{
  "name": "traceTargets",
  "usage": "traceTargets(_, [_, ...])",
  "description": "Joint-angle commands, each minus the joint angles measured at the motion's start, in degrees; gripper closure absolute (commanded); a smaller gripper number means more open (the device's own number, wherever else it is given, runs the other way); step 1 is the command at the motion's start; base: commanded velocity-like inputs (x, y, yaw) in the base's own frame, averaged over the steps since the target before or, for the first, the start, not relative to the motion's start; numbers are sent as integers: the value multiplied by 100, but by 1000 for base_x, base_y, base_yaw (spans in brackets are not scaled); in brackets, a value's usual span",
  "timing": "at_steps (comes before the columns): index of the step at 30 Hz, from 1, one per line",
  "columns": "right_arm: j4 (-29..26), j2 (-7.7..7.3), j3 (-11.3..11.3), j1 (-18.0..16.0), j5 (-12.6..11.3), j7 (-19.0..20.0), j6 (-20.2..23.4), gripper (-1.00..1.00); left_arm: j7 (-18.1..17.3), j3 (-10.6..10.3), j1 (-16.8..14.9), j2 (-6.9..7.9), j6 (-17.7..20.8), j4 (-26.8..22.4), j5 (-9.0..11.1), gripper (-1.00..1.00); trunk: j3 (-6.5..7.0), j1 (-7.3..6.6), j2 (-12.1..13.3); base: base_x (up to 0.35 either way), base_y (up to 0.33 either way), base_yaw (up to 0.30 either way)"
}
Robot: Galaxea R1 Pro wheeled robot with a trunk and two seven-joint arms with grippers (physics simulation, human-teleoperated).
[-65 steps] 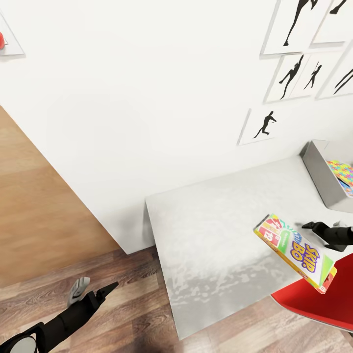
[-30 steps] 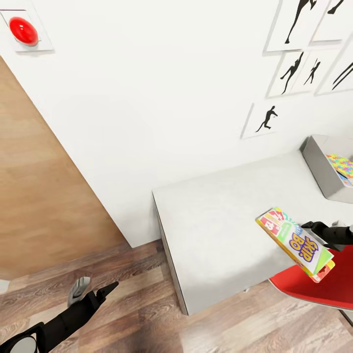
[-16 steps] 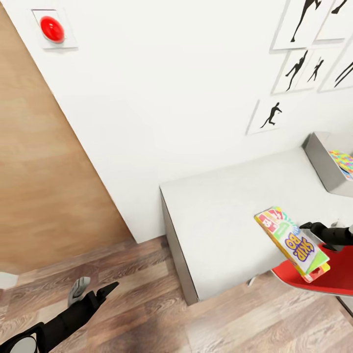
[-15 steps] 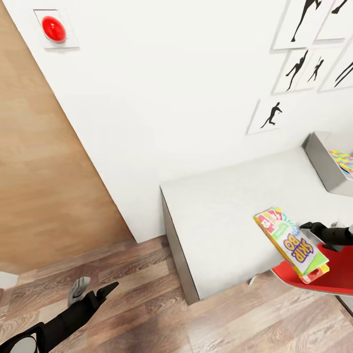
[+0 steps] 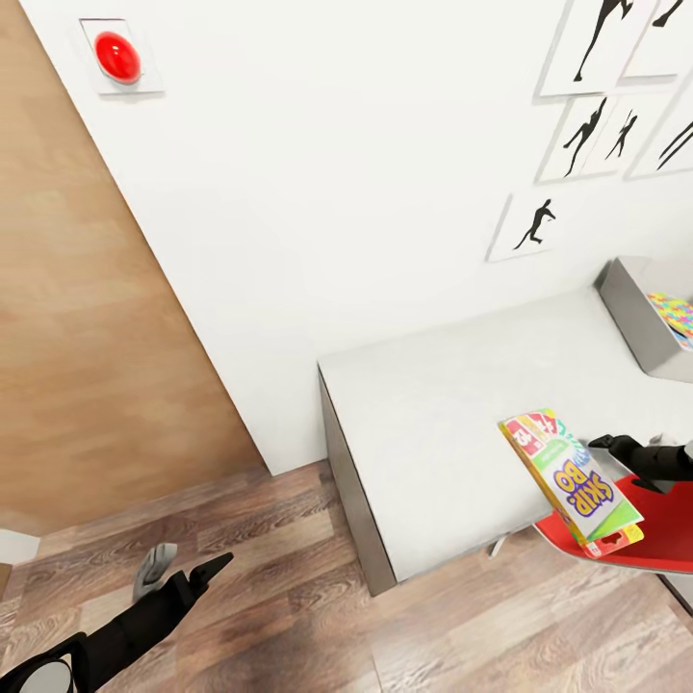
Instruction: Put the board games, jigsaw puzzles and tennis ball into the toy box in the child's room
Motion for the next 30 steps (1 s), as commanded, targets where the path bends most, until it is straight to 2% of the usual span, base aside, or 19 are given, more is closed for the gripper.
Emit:
traceTargets(1, [-8,-2,-26,-5,43,27,25,-100,-24,7,0,0,26,-5,-8,-100,-6,2,-7,-6,7,0])
traceTargets(14, [-187,-4,-19,-100,42,25,25,-100,-34,13,0,4,38,-8,-3,-100,-6,2,-7,-3,3,0])
traceTargets(21, [-584,-11,-18,-203,45,15,28,-100,-39,16,0,7,54,-10,39,-100,-6,2,-7,0,0,0])
traceTargets(24, [-886,-39,-19,-265,38,22,50,-100,-37,23,0,7,56,-13,132,-100,-6,2,-7,0,0,0])
traceTargets(30, [-1286,-71,-27,-304,0,53,110,-100,-31,29,0,19,50,-15,194,-100,-6,2,-7,0,0,0])
